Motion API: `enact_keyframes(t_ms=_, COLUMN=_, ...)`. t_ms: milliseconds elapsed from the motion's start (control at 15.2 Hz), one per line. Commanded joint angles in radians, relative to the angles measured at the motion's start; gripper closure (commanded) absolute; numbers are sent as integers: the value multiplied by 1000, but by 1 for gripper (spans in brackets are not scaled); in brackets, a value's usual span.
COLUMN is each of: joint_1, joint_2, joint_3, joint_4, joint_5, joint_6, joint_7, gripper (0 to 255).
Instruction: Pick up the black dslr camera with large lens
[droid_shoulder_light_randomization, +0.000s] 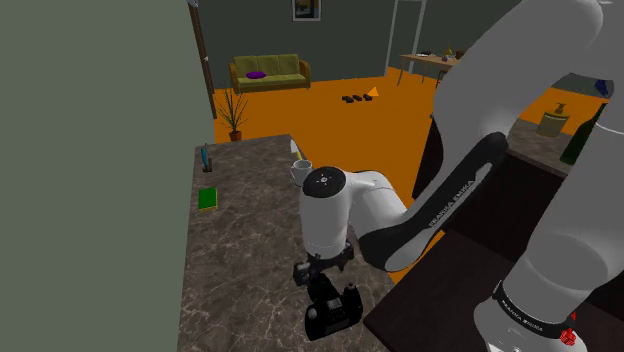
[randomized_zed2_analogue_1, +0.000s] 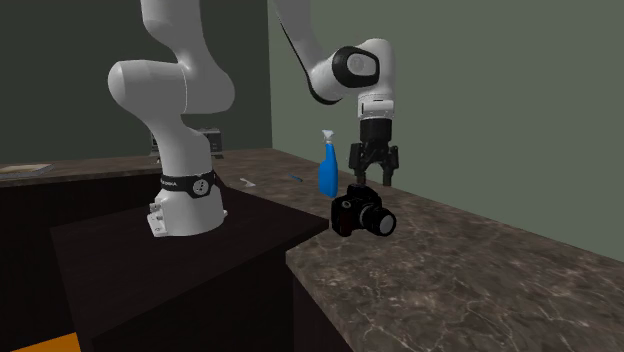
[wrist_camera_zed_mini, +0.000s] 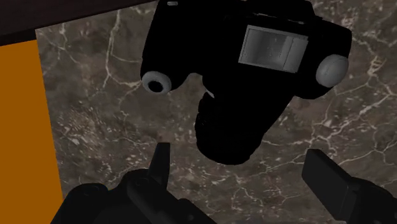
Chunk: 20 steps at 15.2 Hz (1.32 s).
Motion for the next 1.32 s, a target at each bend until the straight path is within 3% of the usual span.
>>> enact_keyframes(t_ms=0, joint_1=16, joint_2=58, joint_3=-21, joint_4=13, joint_5=-89, joint_6=12, joint_7=71, gripper=0)
enact_keyframes(t_ms=264, joint_1=51, joint_2=133, joint_3=-71, joint_4=22, joint_5=-203, joint_6=34, joint_7=157, gripper=0)
enact_keyframes(t_ms=396, joint_1=58, joint_2=142, joint_3=-81, joint_4=24, joint_5=-217, joint_6=37, joint_7=169, gripper=0)
enact_keyframes(t_ms=462, joint_1=59, joint_2=143, joint_3=-80, joint_4=24, joint_5=-217, joint_6=37, joint_7=169, gripper=255)
enact_keyframes(t_ms=1056, joint_1=58, joint_2=142, joint_3=-81, joint_4=24, joint_5=-217, joint_6=37, joint_7=169, gripper=255)
enact_keyframes(t_ms=1254, joint_1=29, joint_2=88, joint_3=-40, joint_4=16, joint_5=-135, joint_6=21, joint_7=106, gripper=255)
